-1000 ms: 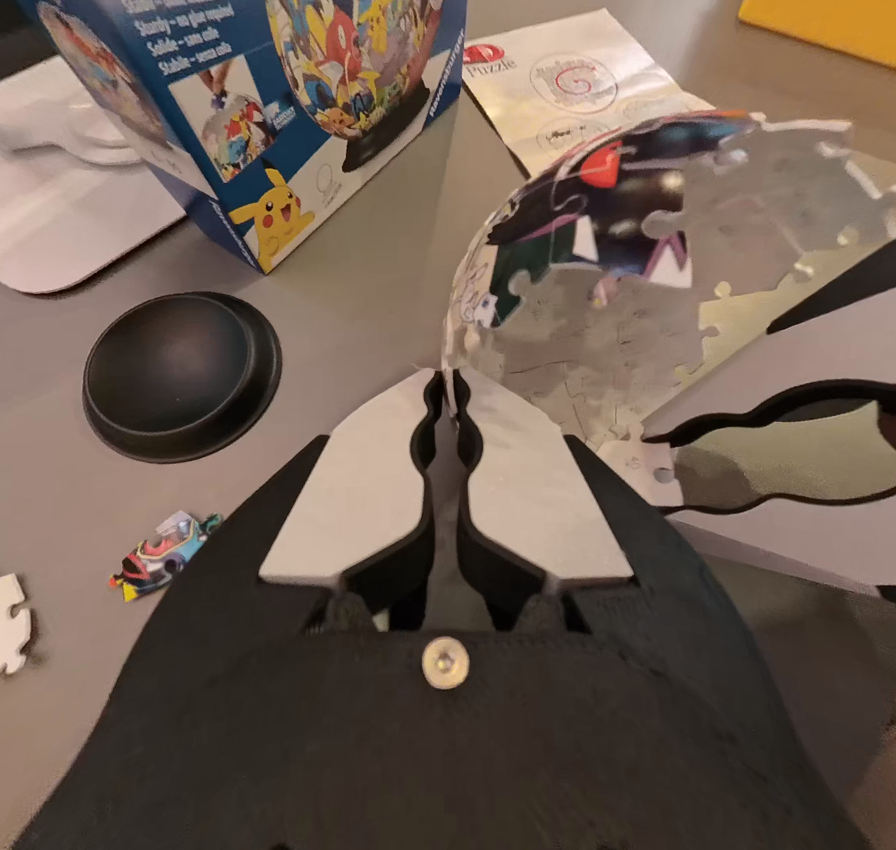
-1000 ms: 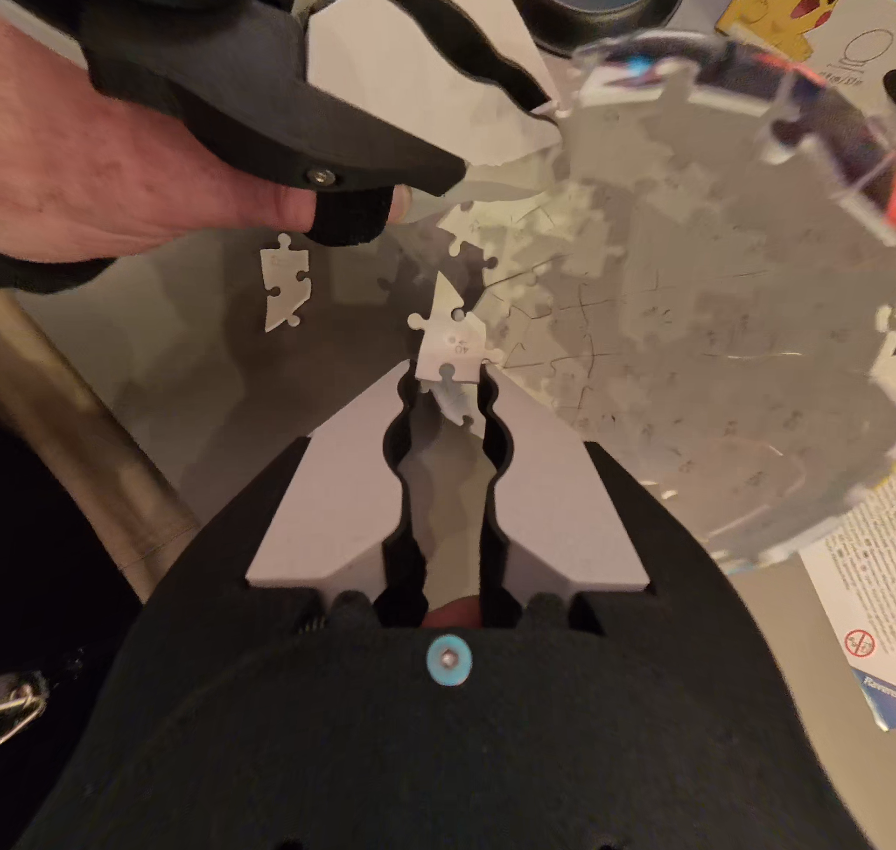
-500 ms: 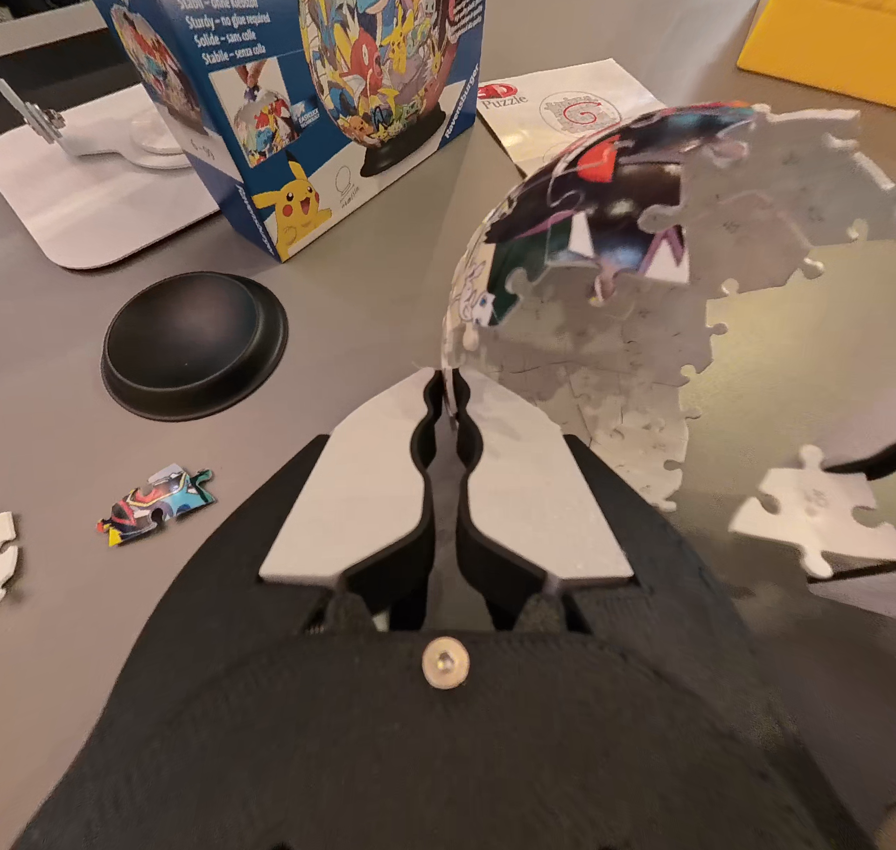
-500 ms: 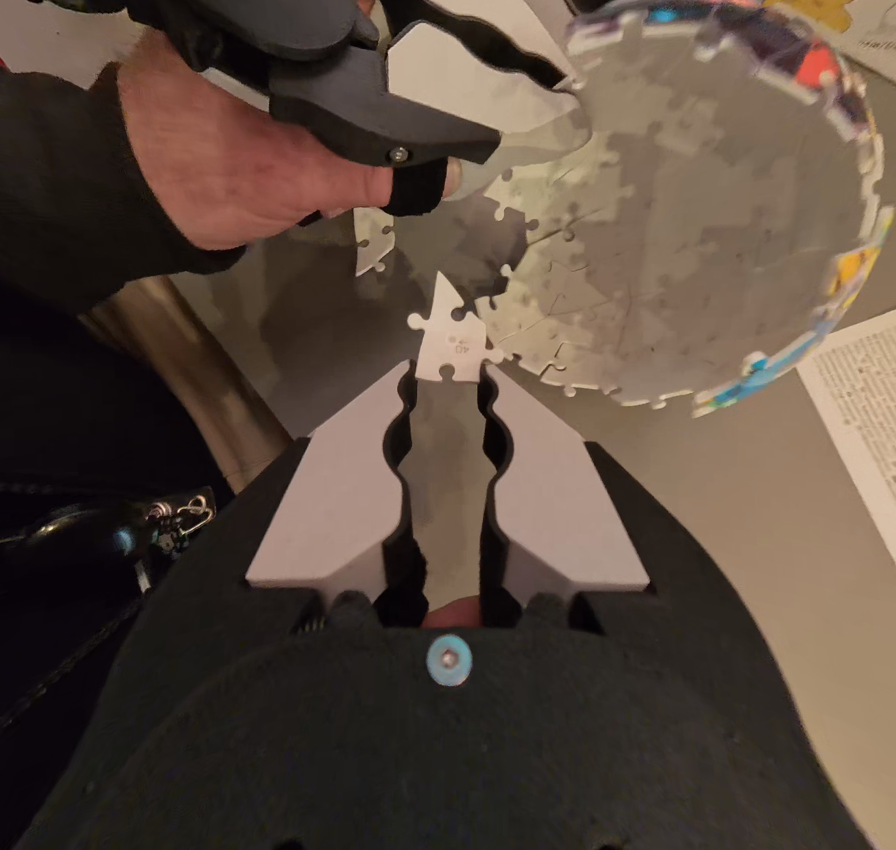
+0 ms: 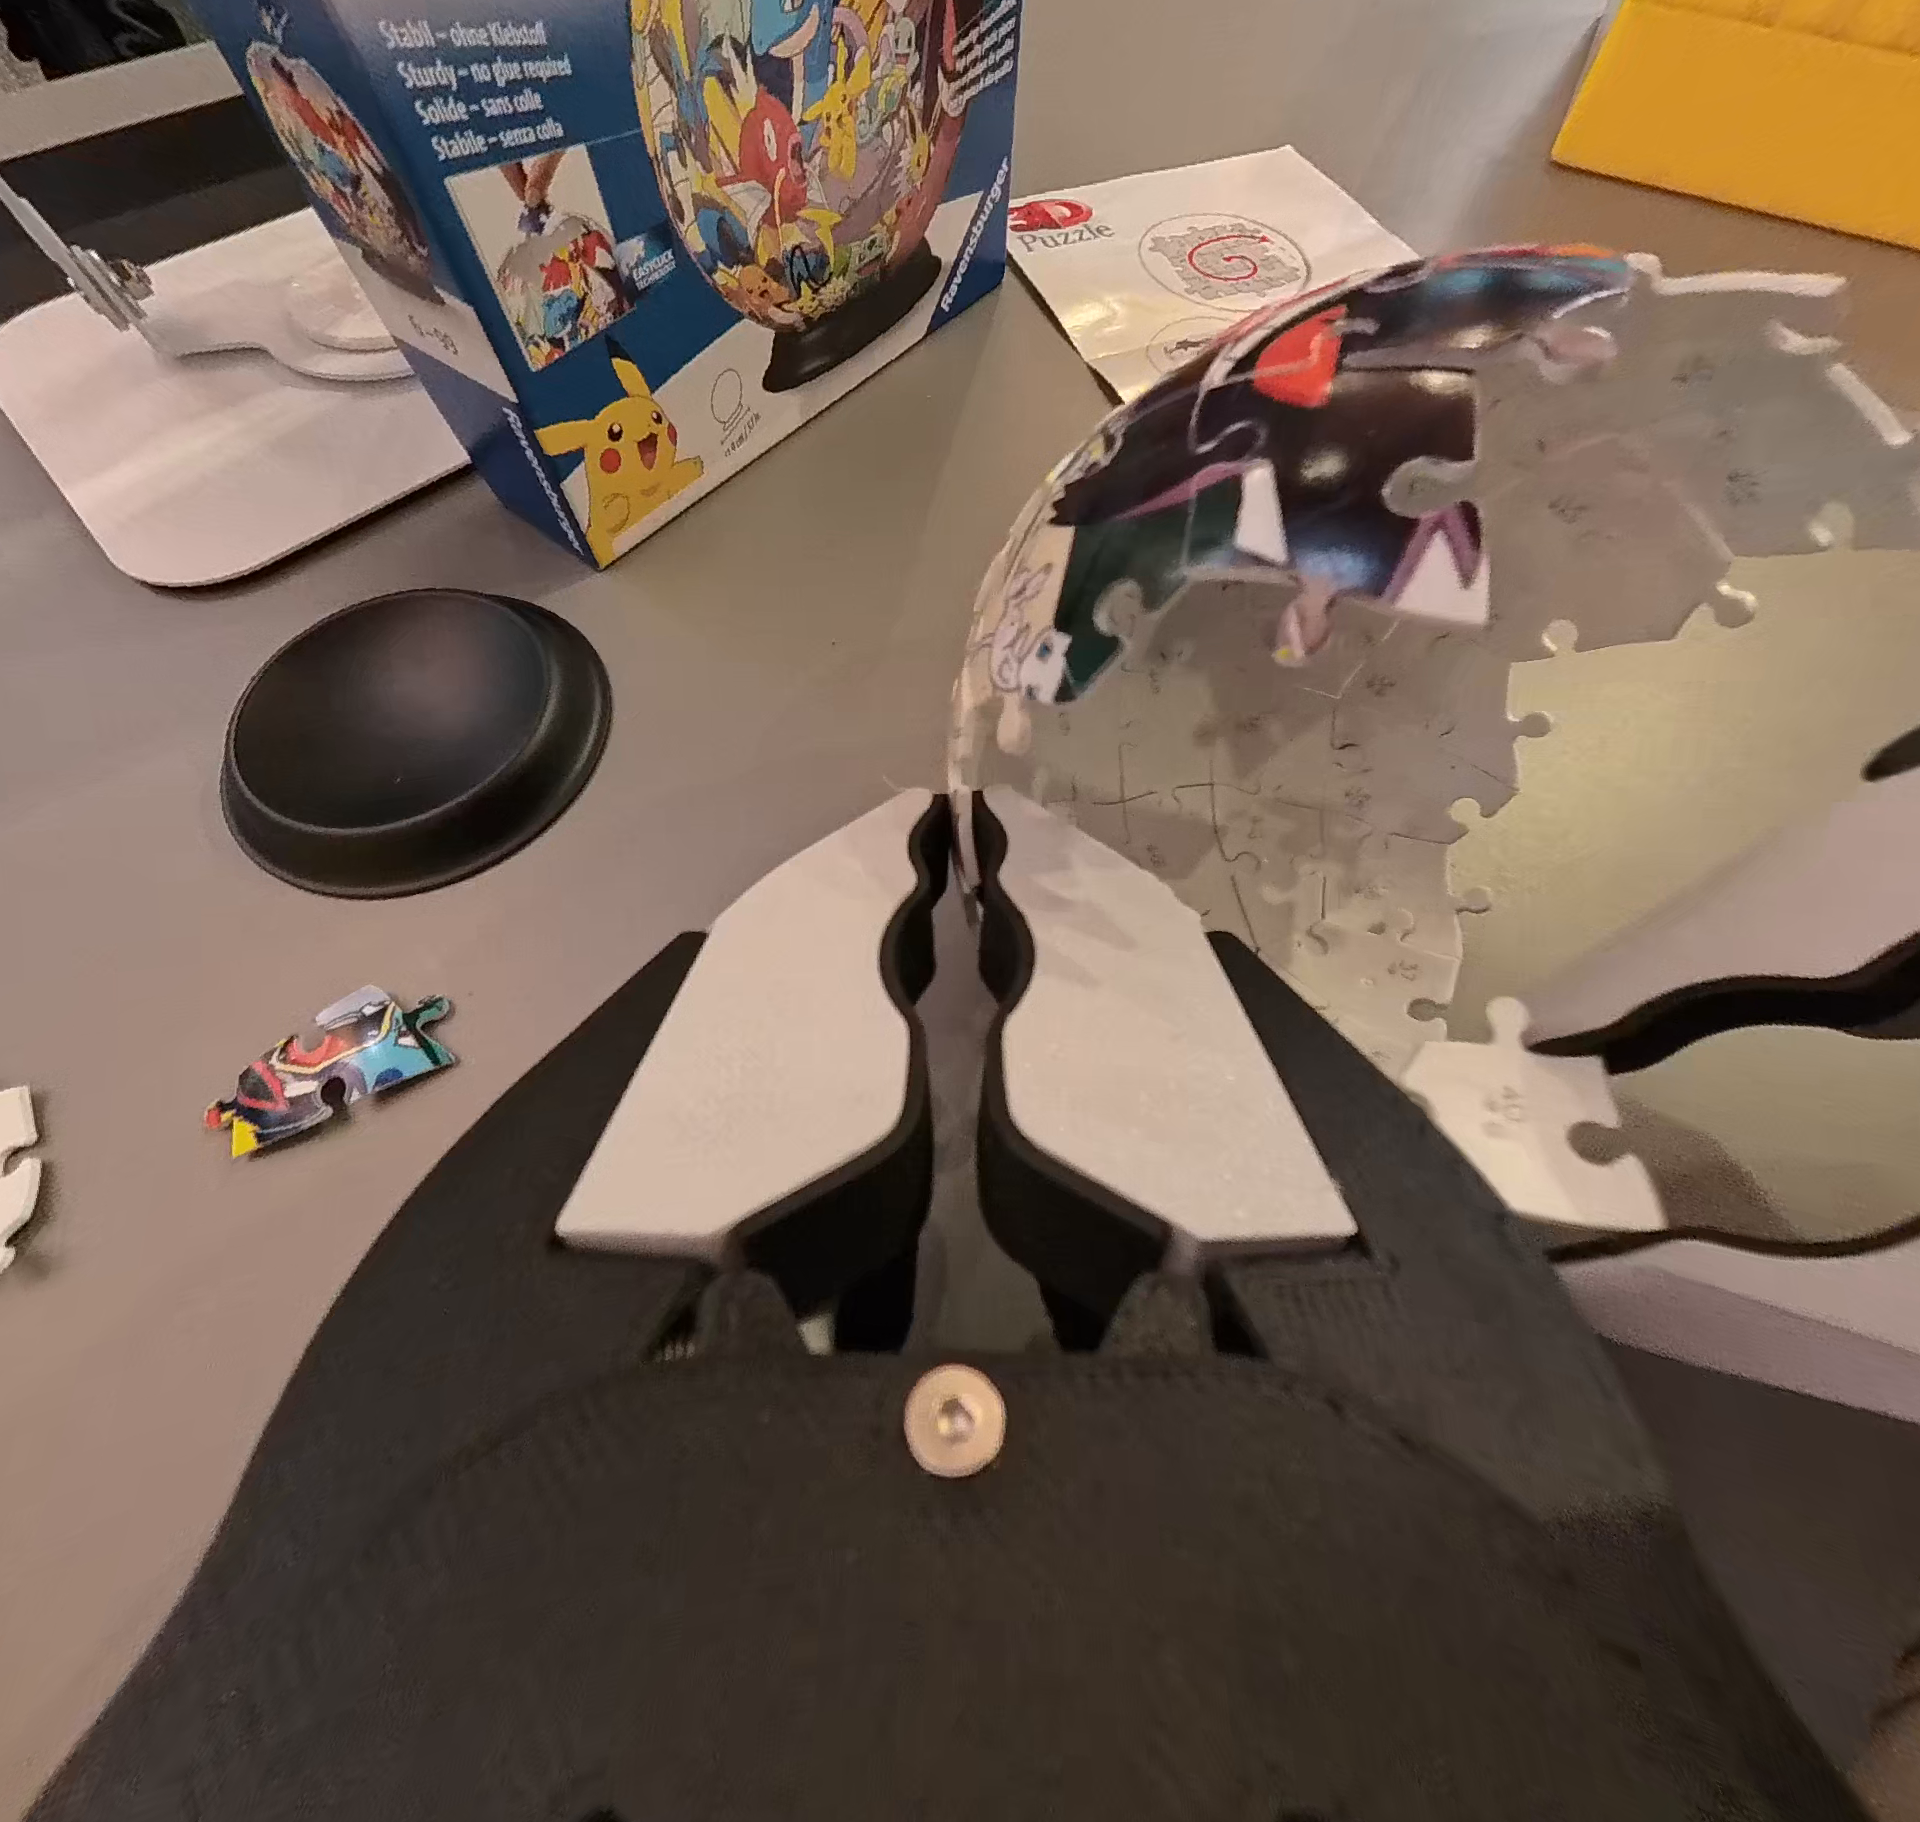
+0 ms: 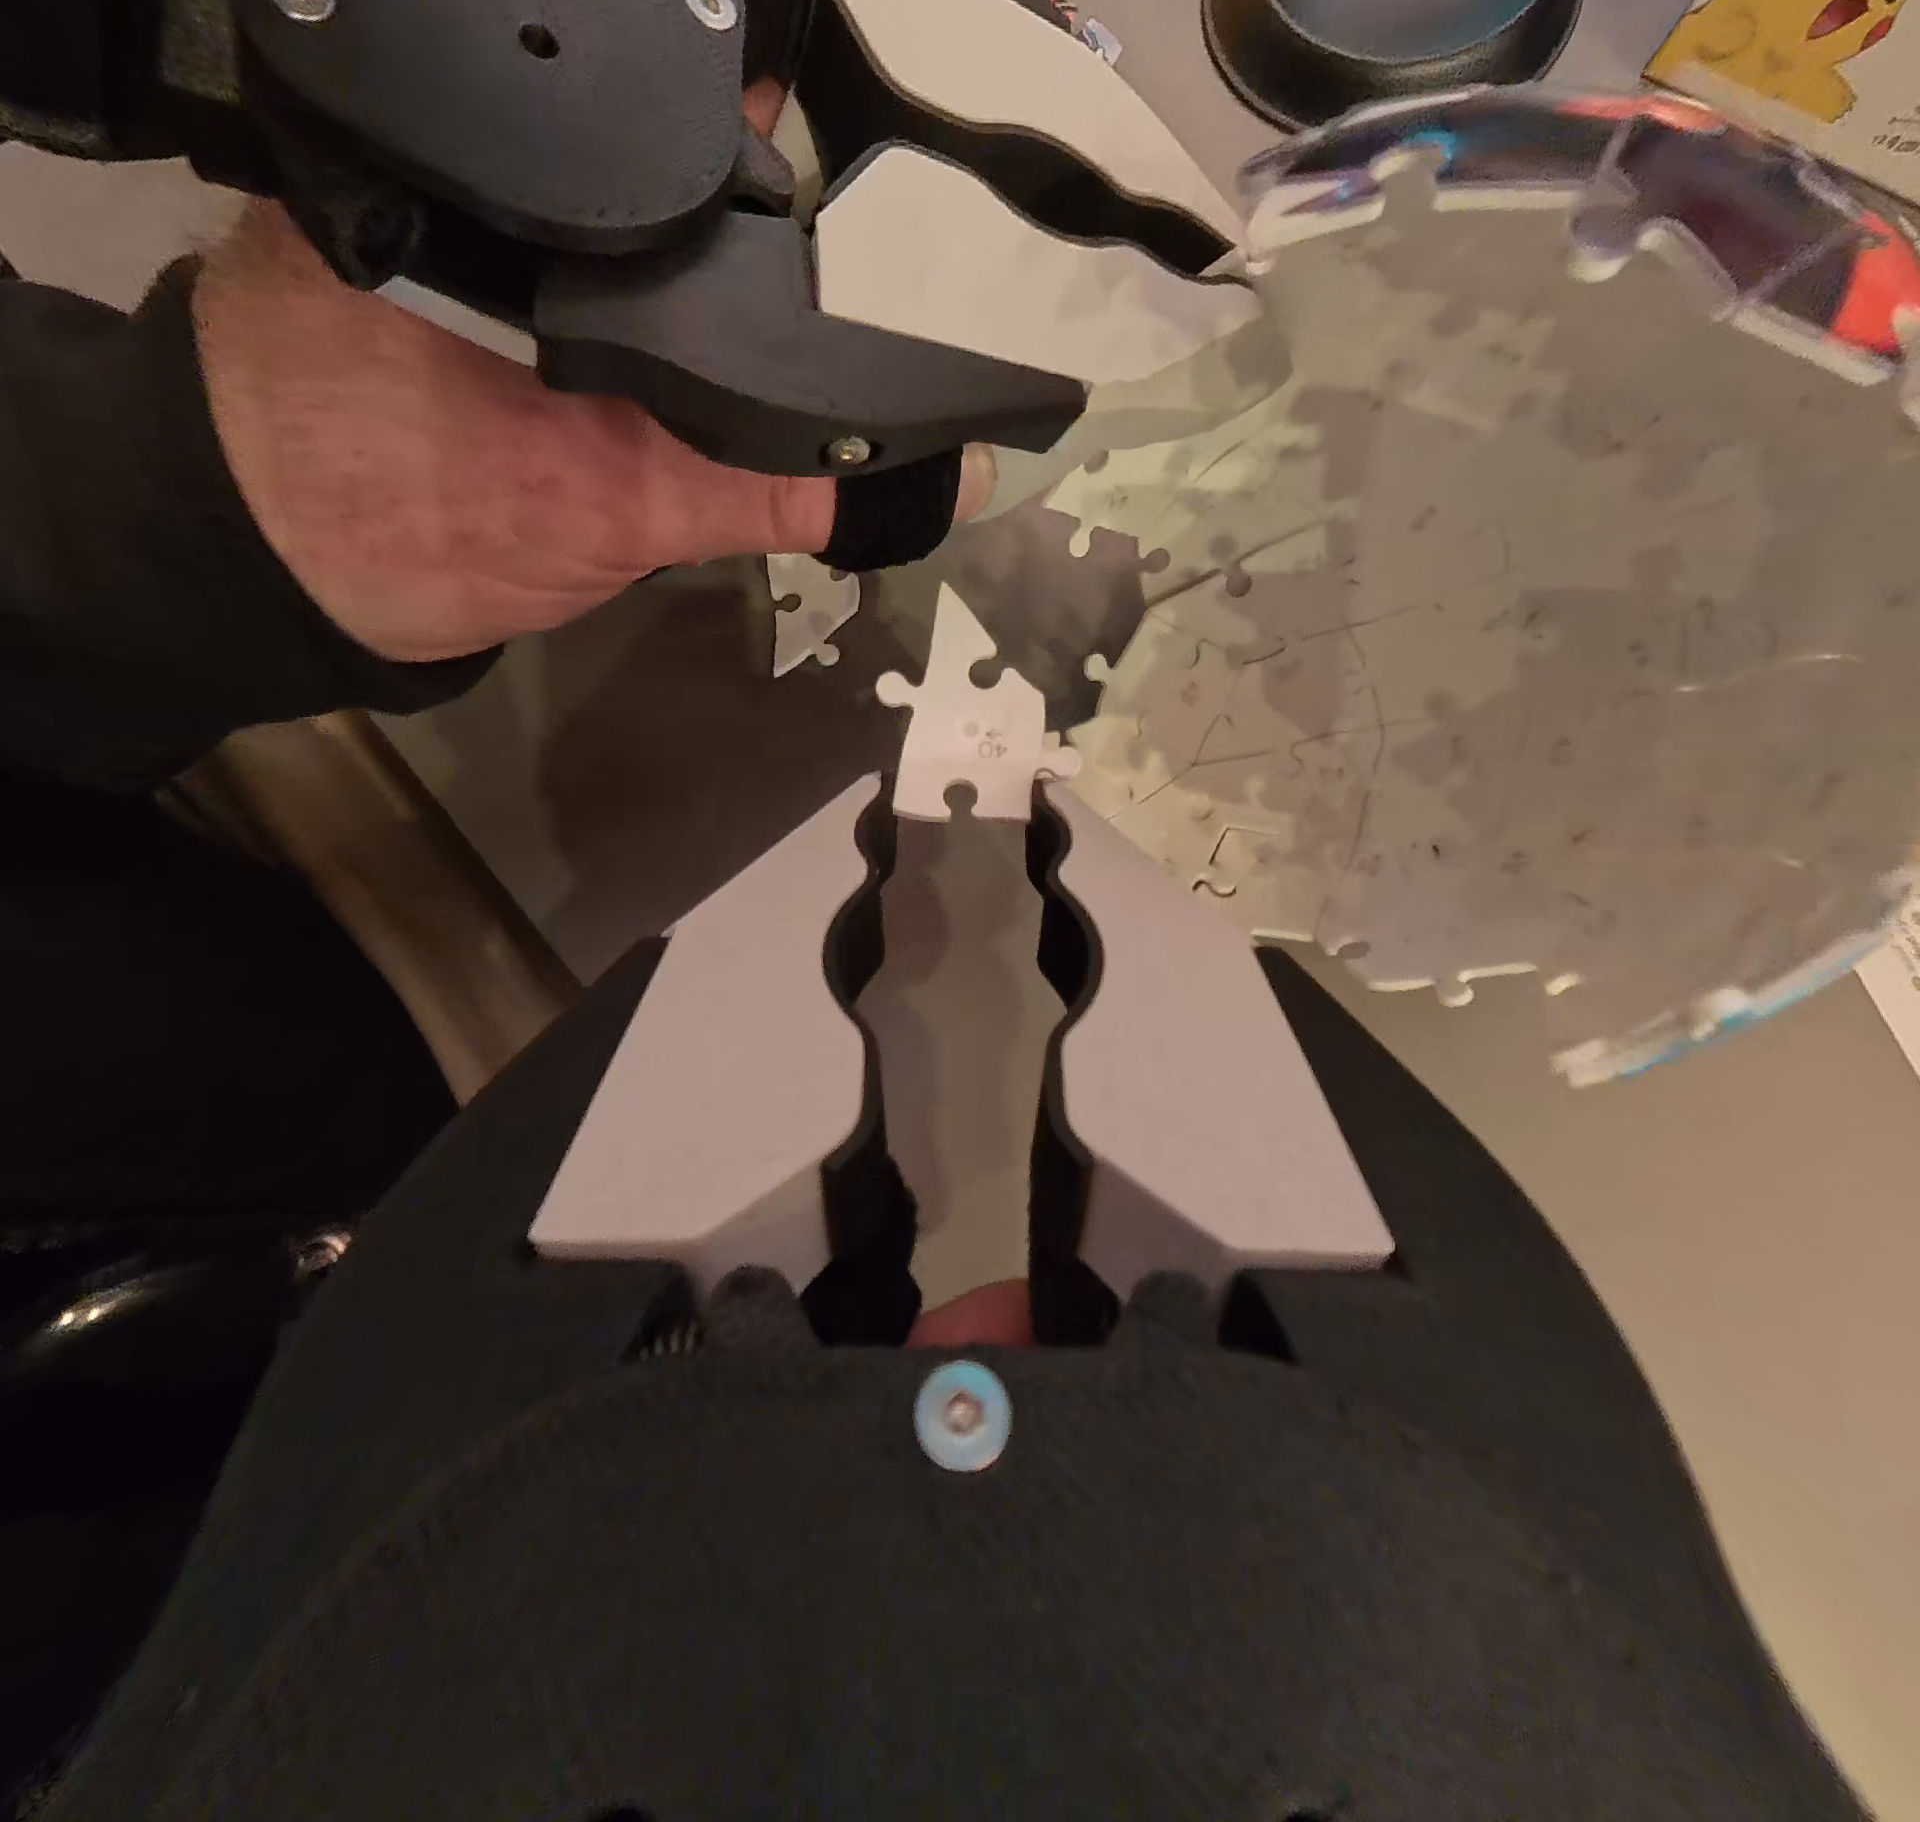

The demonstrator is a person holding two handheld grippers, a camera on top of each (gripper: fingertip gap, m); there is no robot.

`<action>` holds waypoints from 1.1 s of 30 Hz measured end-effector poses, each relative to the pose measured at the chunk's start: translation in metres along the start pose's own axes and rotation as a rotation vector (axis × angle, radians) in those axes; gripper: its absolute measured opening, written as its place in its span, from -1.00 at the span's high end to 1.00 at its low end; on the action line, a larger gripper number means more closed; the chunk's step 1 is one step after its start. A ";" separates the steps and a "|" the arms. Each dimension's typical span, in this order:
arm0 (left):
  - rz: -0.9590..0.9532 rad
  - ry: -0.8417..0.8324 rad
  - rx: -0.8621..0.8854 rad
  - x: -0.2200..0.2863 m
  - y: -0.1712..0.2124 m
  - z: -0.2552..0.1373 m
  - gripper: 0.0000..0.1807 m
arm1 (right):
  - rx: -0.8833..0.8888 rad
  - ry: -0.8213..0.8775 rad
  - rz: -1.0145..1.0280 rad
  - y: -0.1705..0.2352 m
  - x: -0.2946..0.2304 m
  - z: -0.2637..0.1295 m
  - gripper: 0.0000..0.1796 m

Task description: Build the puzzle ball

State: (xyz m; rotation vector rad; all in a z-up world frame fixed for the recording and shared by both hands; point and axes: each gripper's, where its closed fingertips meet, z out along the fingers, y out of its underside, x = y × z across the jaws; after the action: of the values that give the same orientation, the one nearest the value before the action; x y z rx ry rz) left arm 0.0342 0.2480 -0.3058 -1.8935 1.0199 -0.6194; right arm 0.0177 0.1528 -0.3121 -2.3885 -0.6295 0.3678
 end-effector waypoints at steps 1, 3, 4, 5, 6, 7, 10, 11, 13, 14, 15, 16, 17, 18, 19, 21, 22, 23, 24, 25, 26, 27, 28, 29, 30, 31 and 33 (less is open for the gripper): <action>0.000 0.000 0.000 0.000 0.000 0.000 0.97 | 0.003 0.006 0.000 -0.001 0.001 0.001 0.74; -0.003 0.002 0.001 0.000 0.000 0.000 0.97 | -0.001 0.011 0.000 -0.002 0.003 0.004 0.74; -0.003 0.003 0.002 0.000 0.000 0.000 0.97 | -0.002 0.016 -0.004 -0.002 0.004 0.004 0.74; -0.003 0.004 0.002 0.000 0.000 -0.001 0.97 | -0.002 0.022 -0.005 -0.001 0.006 0.004 0.74; -0.003 0.004 0.002 0.000 0.000 -0.001 0.97 | -0.004 0.023 0.000 -0.001 0.007 0.005 0.75; -0.005 0.006 0.003 0.000 0.000 -0.001 0.97 | -0.004 0.025 0.006 0.000 0.008 0.005 0.74; -0.014 0.012 -0.002 0.000 0.001 0.000 0.97 | -0.003 0.036 0.006 -0.001 0.011 0.009 0.74; -0.017 0.014 -0.004 0.000 0.001 0.000 0.97 | -0.003 0.042 0.002 -0.002 0.012 0.011 0.74; -0.024 0.019 -0.005 0.000 0.001 0.000 0.97 | -0.007 0.049 -0.001 -0.002 0.013 0.015 0.74; -0.029 0.020 -0.008 -0.001 0.001 0.000 0.97 | -0.008 0.051 0.000 -0.003 0.014 0.017 0.74; -0.034 0.023 -0.011 0.000 0.001 0.000 0.97 | -0.010 0.054 -0.003 -0.003 0.014 0.019 0.74; -0.037 0.027 -0.013 0.000 0.001 0.000 0.97 | -0.016 0.057 -0.008 -0.003 0.014 0.021 0.74; -0.040 0.029 -0.015 0.000 0.001 -0.001 0.97 | -0.019 0.059 -0.012 -0.003 0.014 0.022 0.74; -0.045 0.030 -0.018 0.001 0.001 -0.001 0.97 | -0.020 0.059 -0.011 -0.003 0.014 0.024 0.74; -0.053 0.032 -0.020 0.001 0.001 -0.001 0.97 | -0.022 0.058 -0.010 -0.003 0.014 0.026 0.75; -0.070 0.038 -0.024 0.001 0.001 -0.001 0.97 | -0.029 0.059 -0.004 -0.001 0.015 0.030 0.75; -0.079 0.040 -0.026 0.001 0.001 -0.001 0.97 | -0.028 0.062 -0.004 0.000 0.015 0.031 0.75; -0.088 0.044 -0.028 0.001 0.001 -0.001 0.97 | -0.031 0.066 -0.010 0.000 0.016 0.032 0.75; -0.097 0.049 -0.028 0.001 0.001 -0.001 0.97 | -0.033 0.071 -0.015 0.000 0.016 0.033 0.75; -0.104 0.053 -0.030 0.001 0.001 -0.001 0.97 | -0.034 0.071 -0.016 0.000 0.016 0.033 0.75; -0.110 0.055 -0.032 0.001 0.001 -0.001 0.97 | -0.035 0.069 -0.014 0.001 0.016 0.034 0.75; -0.118 0.059 -0.032 0.001 0.001 -0.001 0.97 | -0.034 0.068 -0.012 0.001 0.016 0.034 0.75; -0.123 0.062 -0.033 0.001 0.001 -0.001 0.97 | -0.033 0.068 -0.011 0.000 0.016 0.034 0.75; -0.124 0.064 -0.034 0.001 0.001 -0.001 0.97 | -0.033 0.069 -0.011 0.000 0.017 0.034 0.75; -0.127 0.065 -0.035 0.001 0.001 -0.001 0.97 | -0.034 0.068 -0.014 0.000 0.017 0.035 0.75; -0.131 0.068 -0.036 0.001 0.001 -0.001 0.97 | -0.034 0.069 -0.021 0.000 0.017 0.035 0.75; -0.133 0.072 -0.041 0.002 0.002 0.000 0.97 | -0.031 0.073 -0.025 -0.002 0.018 0.033 0.75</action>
State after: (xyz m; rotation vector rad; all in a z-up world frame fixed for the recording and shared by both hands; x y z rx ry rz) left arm 0.0340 0.2456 -0.3073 -1.9991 0.9640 -0.7540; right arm 0.0186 0.1802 -0.3379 -2.4095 -0.6348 0.2615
